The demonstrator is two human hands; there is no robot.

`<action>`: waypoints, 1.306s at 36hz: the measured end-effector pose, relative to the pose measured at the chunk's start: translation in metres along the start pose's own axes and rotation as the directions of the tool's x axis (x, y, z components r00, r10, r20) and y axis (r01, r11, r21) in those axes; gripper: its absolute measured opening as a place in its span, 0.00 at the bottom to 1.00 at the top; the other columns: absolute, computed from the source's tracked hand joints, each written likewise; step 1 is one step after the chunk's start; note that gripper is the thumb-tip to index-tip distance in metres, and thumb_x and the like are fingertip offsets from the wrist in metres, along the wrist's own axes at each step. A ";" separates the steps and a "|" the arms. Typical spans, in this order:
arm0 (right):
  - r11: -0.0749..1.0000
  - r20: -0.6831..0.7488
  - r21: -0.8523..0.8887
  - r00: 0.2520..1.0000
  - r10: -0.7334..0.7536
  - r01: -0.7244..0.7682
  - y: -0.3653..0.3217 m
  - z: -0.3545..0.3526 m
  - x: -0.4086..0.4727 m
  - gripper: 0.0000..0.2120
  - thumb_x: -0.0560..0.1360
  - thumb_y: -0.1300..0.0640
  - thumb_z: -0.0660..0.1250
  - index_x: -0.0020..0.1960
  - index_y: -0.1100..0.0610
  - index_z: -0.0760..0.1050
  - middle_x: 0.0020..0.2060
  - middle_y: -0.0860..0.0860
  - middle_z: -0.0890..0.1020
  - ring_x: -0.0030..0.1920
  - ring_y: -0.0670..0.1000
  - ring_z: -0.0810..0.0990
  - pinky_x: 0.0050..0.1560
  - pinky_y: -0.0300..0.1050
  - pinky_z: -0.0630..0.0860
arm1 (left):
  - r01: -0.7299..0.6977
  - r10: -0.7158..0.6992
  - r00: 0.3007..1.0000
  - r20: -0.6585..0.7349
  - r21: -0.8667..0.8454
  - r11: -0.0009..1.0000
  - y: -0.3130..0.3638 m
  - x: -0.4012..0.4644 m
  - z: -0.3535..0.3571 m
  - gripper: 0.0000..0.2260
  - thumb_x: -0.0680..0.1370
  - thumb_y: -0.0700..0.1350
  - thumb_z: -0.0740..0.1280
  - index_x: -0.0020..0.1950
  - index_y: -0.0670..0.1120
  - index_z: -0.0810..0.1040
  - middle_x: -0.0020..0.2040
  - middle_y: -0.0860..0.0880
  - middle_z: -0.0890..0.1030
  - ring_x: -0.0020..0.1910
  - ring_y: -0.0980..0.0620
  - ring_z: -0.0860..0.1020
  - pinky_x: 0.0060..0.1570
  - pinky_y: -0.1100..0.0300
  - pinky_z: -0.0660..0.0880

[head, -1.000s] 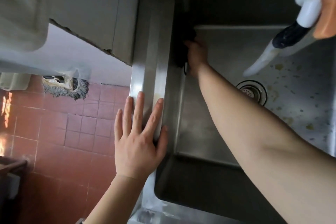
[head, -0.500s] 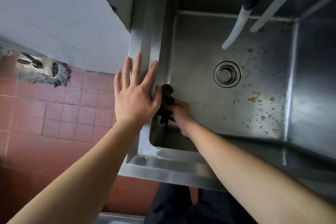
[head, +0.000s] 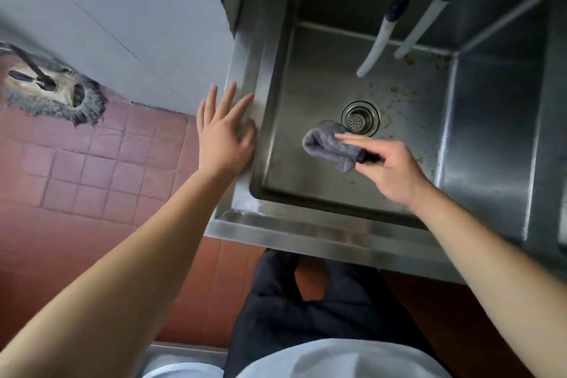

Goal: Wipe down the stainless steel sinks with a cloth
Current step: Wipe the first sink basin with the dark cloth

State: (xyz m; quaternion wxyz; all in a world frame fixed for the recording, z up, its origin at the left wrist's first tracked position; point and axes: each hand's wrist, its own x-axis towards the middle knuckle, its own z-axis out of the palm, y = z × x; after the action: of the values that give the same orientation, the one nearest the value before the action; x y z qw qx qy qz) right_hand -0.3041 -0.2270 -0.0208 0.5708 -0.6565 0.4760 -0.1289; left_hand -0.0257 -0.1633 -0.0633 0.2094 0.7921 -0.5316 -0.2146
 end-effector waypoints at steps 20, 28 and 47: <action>0.664 0.168 0.738 0.986 -0.006 -0.121 -0.033 -0.101 -0.041 0.11 0.78 0.65 0.61 0.56 0.62 0.80 0.48 0.54 0.86 0.50 0.50 0.85 0.52 0.42 0.81 | -0.048 -0.097 0.966 -0.241 -0.530 0.847 0.243 -0.084 0.036 0.28 0.76 0.44 0.74 0.68 0.63 0.65 0.70 0.56 0.70 0.70 0.58 0.71 0.60 0.52 0.79; 0.804 0.037 0.592 0.998 0.047 -0.059 -0.002 -0.130 -0.059 0.09 0.80 0.64 0.65 0.56 0.63 0.81 0.55 0.62 0.84 0.54 0.54 0.83 0.61 0.53 0.77 | 0.096 -0.280 0.946 -0.166 -0.680 0.727 0.284 -0.087 0.067 0.13 0.81 0.41 0.63 0.61 0.53 0.80 0.62 0.55 0.82 0.61 0.52 0.80 0.61 0.44 0.78; 0.942 0.058 0.334 0.997 -0.042 0.020 0.024 -0.113 -0.074 0.33 0.66 0.49 0.77 0.69 0.42 0.72 0.61 0.44 0.82 0.64 0.48 0.80 0.66 0.59 0.75 | 0.374 -0.605 0.784 0.140 -0.884 0.281 0.333 -0.107 0.063 0.10 0.79 0.39 0.67 0.57 0.47 0.86 0.49 0.48 0.87 0.50 0.50 0.85 0.55 0.45 0.81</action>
State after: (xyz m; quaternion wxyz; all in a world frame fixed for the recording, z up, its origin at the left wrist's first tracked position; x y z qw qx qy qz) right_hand -0.4335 -0.2382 0.0215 0.6864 -0.5618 0.4183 -0.1955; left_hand -0.3485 -0.1852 0.0835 0.5664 0.7084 -0.0428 -0.4190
